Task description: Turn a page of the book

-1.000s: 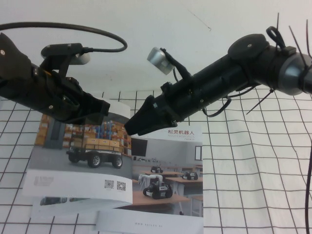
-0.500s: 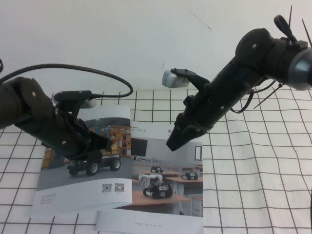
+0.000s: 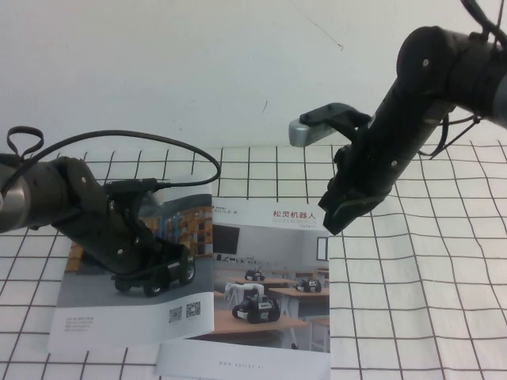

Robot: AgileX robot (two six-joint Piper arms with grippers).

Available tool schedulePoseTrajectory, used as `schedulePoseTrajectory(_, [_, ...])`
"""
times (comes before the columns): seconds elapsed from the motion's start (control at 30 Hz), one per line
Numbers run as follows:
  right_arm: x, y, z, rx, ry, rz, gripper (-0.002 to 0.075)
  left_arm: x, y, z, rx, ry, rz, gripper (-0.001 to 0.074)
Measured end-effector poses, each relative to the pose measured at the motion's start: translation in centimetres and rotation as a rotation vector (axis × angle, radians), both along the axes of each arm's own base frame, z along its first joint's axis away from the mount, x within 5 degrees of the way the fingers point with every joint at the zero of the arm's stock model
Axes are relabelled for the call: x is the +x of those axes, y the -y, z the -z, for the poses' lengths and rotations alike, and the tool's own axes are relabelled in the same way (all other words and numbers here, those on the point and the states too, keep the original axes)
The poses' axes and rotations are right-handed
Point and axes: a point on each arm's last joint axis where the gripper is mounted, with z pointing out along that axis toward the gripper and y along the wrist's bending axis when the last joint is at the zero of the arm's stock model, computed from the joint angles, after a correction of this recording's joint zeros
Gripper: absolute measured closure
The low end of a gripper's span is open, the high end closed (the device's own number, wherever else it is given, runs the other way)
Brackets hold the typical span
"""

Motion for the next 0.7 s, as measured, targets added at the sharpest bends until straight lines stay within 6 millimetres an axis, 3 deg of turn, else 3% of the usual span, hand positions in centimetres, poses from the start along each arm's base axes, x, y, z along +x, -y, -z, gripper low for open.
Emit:
schedulePoseTrajectory(0.2, [-1.3, 2.3, -5.2, -0.127, 0.173, 0.029, 0.0724, 0.0, -0.1, -1.8, -0.012, 0.08, -0.018, 0.0738])
schedulePoseTrajectory(0.27, [-2.2, 3.3, -7.8, -0.162, 0.253, 0.049, 0.0724, -0.2, -0.2, -3.9, -0.022, 0.15, -0.024, 0.0738])
schedulePoseTrajectory(0.37, [-3.9, 4.8, -11.7, -0.203, 0.368, 0.083, 0.0724, -1.2, -0.5, -9.2, -0.058, 0.326, -0.043, 0.0738])
schedulePoseTrajectory(0.53, [-7.9, 7.4, -17.3, -0.219, 0.531, 0.153, 0.0725, -5.3, -1.5, -18.1, -0.112, 0.622, -0.045, 0.0738])
schedulePoseTrajectory(0.63, [-10.8, 8.9, -19.2, -0.215, 0.605, 0.186, 0.0725, -9.1, -2.3, -21.0, -0.099, 0.771, 0.001, 0.0737])
schedulePoseTrajectory(0.7, [-12.4, 9.7, -19.4, -0.212, 0.632, 0.206, 0.0725, -12.0, -3.0, -22.0, -0.097, 0.853, 0.003, 0.0737])
